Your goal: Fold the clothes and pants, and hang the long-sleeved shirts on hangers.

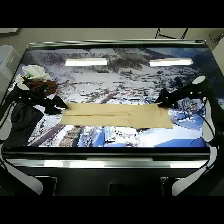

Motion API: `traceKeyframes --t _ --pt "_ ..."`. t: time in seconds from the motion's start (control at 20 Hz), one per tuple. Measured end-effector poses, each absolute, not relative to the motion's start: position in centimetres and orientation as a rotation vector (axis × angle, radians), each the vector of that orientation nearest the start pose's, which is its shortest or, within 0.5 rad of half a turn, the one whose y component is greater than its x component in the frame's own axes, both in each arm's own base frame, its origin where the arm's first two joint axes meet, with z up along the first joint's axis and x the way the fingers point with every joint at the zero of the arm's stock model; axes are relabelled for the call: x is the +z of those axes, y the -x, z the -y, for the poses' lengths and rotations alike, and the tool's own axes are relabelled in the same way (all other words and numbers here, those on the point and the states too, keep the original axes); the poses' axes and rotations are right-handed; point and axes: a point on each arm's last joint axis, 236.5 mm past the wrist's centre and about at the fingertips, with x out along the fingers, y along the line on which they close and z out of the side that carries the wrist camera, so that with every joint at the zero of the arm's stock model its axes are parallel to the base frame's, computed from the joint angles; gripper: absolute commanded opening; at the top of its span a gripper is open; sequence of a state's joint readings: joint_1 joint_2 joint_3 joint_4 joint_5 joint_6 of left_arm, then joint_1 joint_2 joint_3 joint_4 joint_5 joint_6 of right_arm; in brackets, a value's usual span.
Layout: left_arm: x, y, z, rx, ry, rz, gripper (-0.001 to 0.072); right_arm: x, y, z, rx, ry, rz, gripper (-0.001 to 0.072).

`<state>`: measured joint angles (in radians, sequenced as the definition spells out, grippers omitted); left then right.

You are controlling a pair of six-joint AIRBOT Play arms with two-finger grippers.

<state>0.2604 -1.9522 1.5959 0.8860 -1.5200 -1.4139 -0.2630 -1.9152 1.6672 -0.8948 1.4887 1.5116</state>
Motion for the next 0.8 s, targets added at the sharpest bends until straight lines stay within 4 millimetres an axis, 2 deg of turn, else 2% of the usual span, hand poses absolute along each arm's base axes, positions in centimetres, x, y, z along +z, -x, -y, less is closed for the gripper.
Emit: traceKeyframes --t 0.1,0.2,0.3,0.4,0.5,0.6,0.8 --pt "-6.8 -43.0 2.7 -0.399 0.774 -1.633 0.0605 -3.8 -44.9 -0.9 0.321 -0.789 -1.552 0.0698" --pt "-4.6 -43.0 1.0 -0.396 0.787 -1.608 0.0605 -3.5 -43.3 2.8 0.273 -0.798 -1.582 0.0703" --pt "-2.6 -42.9 -0.5 -0.374 0.796 -1.574 0.0604 -4.3 -41.1 6.1 0.190 -0.821 -1.630 0.0707" --pt "-0.4 -42.8 -1.4 -0.358 0.793 -1.536 0.0604 -5.8 -39.3 7.6 0.150 -0.850 -1.669 0.0708" --pt "1.7 -42.7 -1.5 -0.355 0.775 -1.500 0.0604 -7.3 -38.3 7.7 0.157 -0.877 -1.678 0.0708" --pt "3.4 -42.5 -0.9 -0.358 0.752 -1.476 0.0604 -8.4 -38.0 6.7 0.214 -0.920 -1.658 0.0708" --pt "5.8 -42.2 1.7 -0.404 0.683 -1.453 0.0604 -8.7 -38.3 4.5 0.346 -0.982 -1.589 0.0707"
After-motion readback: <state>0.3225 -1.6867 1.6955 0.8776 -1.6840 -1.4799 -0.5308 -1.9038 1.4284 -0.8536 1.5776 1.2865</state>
